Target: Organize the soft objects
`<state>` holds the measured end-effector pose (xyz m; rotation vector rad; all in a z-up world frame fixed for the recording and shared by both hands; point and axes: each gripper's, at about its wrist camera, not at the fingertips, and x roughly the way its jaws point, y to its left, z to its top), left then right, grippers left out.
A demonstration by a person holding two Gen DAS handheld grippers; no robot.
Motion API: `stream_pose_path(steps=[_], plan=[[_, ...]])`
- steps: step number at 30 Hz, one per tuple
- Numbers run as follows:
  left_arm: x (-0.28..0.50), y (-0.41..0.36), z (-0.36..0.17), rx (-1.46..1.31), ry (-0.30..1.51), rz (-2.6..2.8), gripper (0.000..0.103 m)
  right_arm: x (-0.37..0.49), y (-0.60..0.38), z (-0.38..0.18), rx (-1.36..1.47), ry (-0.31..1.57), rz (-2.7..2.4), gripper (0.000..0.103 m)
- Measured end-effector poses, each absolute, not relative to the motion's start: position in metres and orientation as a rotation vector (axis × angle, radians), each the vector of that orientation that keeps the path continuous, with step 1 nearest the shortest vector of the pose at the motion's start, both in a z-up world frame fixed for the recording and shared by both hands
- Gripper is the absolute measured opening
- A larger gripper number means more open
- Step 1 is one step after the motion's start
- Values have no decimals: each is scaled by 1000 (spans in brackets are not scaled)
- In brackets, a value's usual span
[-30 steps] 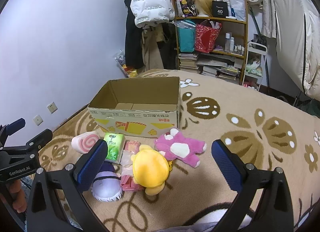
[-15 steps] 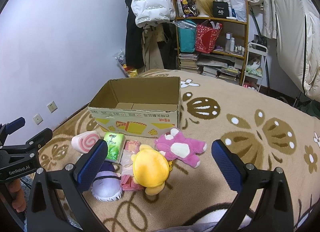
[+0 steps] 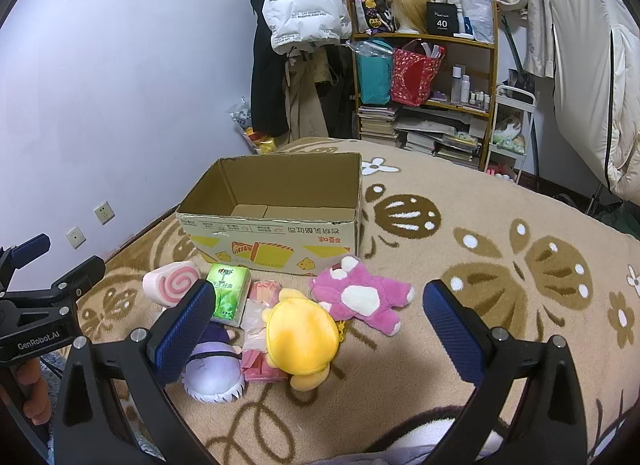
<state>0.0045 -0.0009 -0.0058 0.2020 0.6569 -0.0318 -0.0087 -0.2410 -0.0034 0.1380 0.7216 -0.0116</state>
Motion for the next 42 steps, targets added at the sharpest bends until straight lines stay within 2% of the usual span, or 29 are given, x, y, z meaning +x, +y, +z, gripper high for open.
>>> stream_pose_path(steps=[18,42], plan=[[12,2,-12,193,692,-44,103,-5,-241,-6,141,738,-11,103],[124,-1,-81,208,952,-22,103,83,-253,-61,187,919,-25,103]])
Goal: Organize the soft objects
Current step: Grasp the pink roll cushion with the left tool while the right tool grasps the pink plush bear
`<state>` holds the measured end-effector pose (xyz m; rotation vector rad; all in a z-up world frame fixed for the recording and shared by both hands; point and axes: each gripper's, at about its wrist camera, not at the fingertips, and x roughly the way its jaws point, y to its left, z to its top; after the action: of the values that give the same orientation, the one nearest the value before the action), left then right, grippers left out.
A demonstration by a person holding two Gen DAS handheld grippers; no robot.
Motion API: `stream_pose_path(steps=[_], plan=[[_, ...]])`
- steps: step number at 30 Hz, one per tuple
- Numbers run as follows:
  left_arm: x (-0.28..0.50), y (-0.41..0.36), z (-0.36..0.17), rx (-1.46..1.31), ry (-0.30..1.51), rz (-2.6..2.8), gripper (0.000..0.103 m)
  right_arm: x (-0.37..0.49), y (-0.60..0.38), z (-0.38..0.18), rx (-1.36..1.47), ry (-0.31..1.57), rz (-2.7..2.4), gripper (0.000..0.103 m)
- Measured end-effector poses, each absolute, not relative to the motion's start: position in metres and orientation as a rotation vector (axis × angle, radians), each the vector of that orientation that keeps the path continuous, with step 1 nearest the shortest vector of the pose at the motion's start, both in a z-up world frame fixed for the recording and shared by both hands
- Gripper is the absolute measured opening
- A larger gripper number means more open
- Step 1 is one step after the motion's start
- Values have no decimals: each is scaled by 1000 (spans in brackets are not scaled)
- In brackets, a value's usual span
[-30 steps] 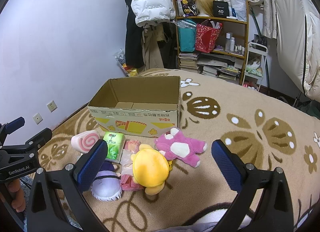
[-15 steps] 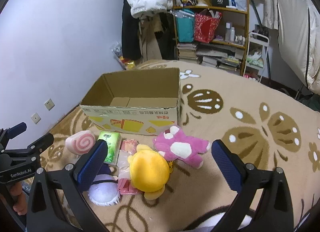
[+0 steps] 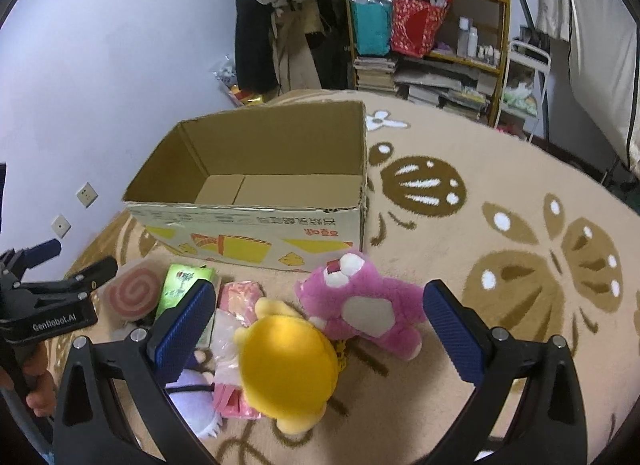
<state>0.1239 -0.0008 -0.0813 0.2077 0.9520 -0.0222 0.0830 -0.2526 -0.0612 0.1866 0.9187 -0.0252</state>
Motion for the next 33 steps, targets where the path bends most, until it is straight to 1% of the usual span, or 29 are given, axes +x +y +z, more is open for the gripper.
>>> stream_pose_path(steps=[9,14,25,33], plan=[[149,8,-107,150,1048,-34,103,108,-280,-94,327,987,-73,103],[155,4,-119,166,1079,-38,103,116,-290,-108,371,1020,-96,103],[166,8,-148,173,1173,-7,103,127,-292,-127,324,1077,-104,103],[167,11,-156,174,1196,15,103,133,-289,-140,281,1122,-117,103]])
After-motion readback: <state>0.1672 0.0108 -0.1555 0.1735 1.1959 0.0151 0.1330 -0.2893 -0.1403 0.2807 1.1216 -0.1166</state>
